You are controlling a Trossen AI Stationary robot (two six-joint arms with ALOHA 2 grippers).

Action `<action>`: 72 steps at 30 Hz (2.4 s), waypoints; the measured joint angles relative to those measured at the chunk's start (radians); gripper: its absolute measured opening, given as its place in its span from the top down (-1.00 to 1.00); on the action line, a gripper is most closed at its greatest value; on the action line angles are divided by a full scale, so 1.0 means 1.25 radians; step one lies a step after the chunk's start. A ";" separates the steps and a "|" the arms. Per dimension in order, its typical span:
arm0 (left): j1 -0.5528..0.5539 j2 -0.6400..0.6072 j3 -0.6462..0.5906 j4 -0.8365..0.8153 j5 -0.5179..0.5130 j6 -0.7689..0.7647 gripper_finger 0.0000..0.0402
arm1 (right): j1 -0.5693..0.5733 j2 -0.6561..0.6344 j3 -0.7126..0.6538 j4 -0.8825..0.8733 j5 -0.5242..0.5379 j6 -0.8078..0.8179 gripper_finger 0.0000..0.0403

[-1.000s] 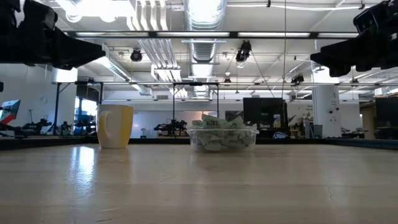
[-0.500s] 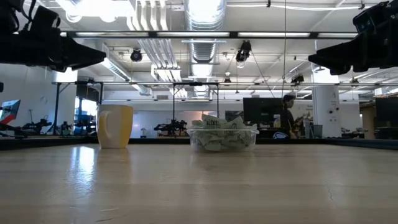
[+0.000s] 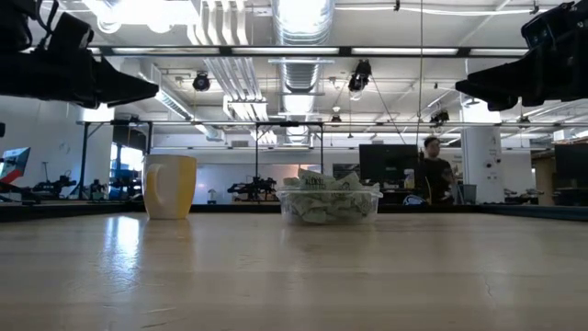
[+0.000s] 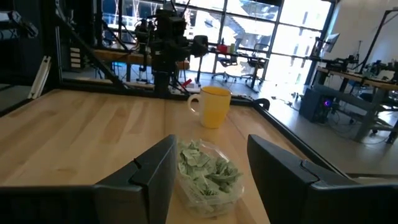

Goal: Pick and place Stevia / Truvia into bins
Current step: Return to Home Position

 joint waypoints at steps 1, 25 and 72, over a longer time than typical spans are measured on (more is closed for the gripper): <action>0.000 0.002 0.000 0.000 0.000 0.000 -0.24 | 0.000 0.000 0.000 0.000 0.000 0.003 0.07; 0.000 0.074 -0.001 0.000 0.001 0.000 -0.24 | 0.000 0.000 0.000 0.000 0.000 0.004 0.07; 0.000 0.117 -0.001 0.000 0.001 0.000 -0.24 | 0.000 0.001 0.001 0.000 0.000 0.003 0.07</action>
